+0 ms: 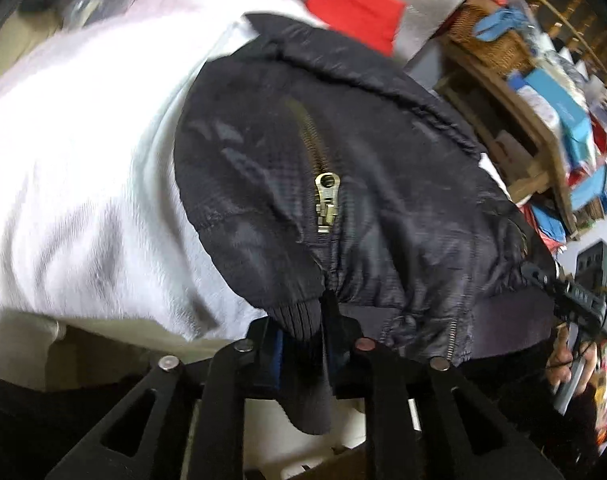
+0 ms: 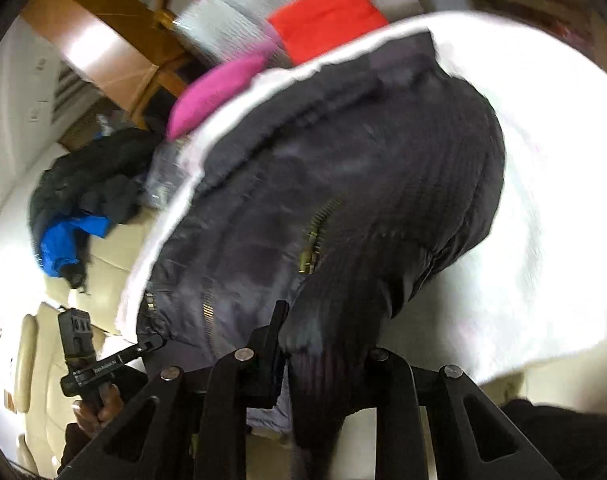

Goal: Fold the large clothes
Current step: 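Carry the held hem with both tools up over the jacket toward the collar, then lower the hem onto the collar with both tools, laying the fold flat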

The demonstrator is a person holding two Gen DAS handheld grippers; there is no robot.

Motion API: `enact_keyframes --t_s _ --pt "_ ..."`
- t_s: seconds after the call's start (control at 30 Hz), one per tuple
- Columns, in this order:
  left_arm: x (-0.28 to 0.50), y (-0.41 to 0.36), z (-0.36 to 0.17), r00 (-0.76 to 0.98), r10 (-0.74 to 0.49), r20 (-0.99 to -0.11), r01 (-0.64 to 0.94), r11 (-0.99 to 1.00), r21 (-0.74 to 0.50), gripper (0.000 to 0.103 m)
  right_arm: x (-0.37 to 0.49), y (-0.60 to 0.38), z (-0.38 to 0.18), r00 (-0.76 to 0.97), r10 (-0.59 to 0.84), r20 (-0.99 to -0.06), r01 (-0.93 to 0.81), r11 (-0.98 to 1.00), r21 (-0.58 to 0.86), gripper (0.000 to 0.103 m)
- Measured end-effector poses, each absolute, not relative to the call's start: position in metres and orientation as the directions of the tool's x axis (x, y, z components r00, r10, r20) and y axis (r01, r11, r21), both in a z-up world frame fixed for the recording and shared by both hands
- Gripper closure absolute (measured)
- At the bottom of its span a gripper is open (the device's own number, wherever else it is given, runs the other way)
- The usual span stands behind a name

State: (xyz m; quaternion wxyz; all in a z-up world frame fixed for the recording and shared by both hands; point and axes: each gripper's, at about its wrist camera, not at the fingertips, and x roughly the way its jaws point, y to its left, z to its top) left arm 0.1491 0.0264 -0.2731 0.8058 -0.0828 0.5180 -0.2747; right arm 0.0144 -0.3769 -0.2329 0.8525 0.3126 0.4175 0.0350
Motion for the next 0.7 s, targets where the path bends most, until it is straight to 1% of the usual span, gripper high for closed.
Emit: enact_keyframes --t_s 0.03,0.07,0.1,0.17,0.2,0.27,0.3,0.33,0.37,0.4,0.5,0.63,0.7 --pt "0.153 0.027 -0.276 0.297 -0.537 -0.790 0.340 0.832 -0.438 0.073 0.015 -0.380 -0.238 0.633 0.325 -0.702 0.222 0.793 0.567 0.076" --pt "0.155 0.027 -0.277 0.286 -0.546 -0.788 0.325 0.828 -0.456 0.067 0.016 -0.384 -0.244 0.614 0.328 -0.718 0.251 0.781 0.571 0.076" --pt "0.157 0.026 -0.278 0.280 -0.551 -0.786 0.317 0.826 -0.466 0.064 0.016 -0.387 -0.248 0.601 0.330 -0.728 0.270 0.774 0.573 0.076" --pt "0.158 0.022 -0.280 0.275 -0.550 -0.788 0.317 0.826 -0.466 0.063 0.021 -0.392 -0.256 0.584 0.351 -0.732 0.289 0.753 0.591 0.073" --pt "0.158 0.019 -0.280 0.275 -0.550 -0.789 0.322 0.826 -0.463 0.063 0.023 -0.392 -0.260 0.577 0.360 -0.733 0.290 0.749 0.596 0.061" --pt "0.162 0.009 -0.279 0.278 -0.552 -0.786 0.334 0.823 -0.460 0.063 0.027 -0.392 -0.267 0.564 0.380 -0.733 0.292 0.739 0.607 0.044" --pt "0.161 0.007 -0.277 0.285 -0.552 -0.784 0.345 0.822 -0.454 0.066 0.028 -0.391 -0.269 0.565 0.387 -0.728 0.285 0.737 0.613 0.044" --pt "0.161 0.003 -0.276 0.291 -0.550 -0.783 0.352 0.822 -0.447 0.073 0.030 -0.387 -0.269 0.561 0.380 -0.735 0.267 0.758 0.596 0.045" --pt "0.159 0.006 -0.276 0.293 -0.552 -0.780 0.361 0.820 -0.445 0.078 0.030 -0.383 -0.266 0.559 0.364 -0.745 0.255 0.779 0.573 0.056" --pt "0.157 0.008 -0.273 0.294 -0.563 -0.773 0.369 0.812 -0.452 0.081 0.030 -0.378 -0.261 0.561 0.343 -0.754 0.234 0.807 0.541 0.076" --pt "0.152 0.018 -0.258 0.298 -0.602 -0.741 0.400 0.783 -0.476 0.085 0.023 -0.373 -0.242 0.590 0.320 -0.742 0.192 0.836 0.514 0.081" --pt "0.153 0.022 -0.222 0.315 -0.660 -0.682 0.459 0.735 -0.499 0.086 0.016 -0.377 -0.204 0.663 0.331 -0.671 0.125 0.836 0.535 0.083" --pt "0.155 0.020 -0.201 0.341 -0.680 -0.649 0.494 0.717 -0.491 0.087 0.017 -0.384 -0.183 0.706 0.333 -0.625 0.101 0.827 0.553 0.083"
